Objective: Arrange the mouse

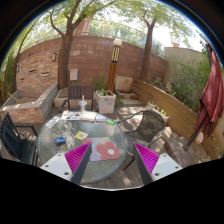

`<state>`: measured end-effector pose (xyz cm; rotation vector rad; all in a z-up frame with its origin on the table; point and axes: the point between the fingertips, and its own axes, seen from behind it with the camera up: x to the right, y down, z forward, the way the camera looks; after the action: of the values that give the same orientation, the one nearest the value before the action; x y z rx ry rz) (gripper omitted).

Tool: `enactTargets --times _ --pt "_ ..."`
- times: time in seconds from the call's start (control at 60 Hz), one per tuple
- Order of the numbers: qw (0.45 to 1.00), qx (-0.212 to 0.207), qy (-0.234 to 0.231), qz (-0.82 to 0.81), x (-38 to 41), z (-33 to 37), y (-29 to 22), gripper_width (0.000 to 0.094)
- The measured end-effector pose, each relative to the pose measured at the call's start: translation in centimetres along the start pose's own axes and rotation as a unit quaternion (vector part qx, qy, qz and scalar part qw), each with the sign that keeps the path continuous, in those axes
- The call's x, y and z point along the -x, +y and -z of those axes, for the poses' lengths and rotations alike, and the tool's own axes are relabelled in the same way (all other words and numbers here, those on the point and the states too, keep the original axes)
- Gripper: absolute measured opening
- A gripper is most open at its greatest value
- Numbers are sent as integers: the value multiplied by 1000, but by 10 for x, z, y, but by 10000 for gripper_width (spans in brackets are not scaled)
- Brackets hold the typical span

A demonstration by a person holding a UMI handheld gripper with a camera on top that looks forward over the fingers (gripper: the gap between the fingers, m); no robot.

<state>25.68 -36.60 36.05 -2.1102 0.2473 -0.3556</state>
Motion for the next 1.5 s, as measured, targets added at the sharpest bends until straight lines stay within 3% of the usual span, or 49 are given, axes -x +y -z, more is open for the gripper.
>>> enactTargets --times 0.083,0.333,0.517,0.7,0.9,1.05,1.317,1.433,1.5 --pt "1000 6 0 0 0 -3 8 848" --pt "998 52 -17 8 27 -39 95 848" --pt "992 96 -65 45 102 -79 184 853" --pt "983 92 -147 63 225 -128 222 849" --pt "978 62 -193 56 341 -220 194 852" --pt "980 61 -187 36 399 -283 173 847" --pt "983 79 -167 10 437 -361 140 840" --pt "984 82 -159 14 448 -383 128 789" --pt "985 88 -149 22 449 -390 127 691"
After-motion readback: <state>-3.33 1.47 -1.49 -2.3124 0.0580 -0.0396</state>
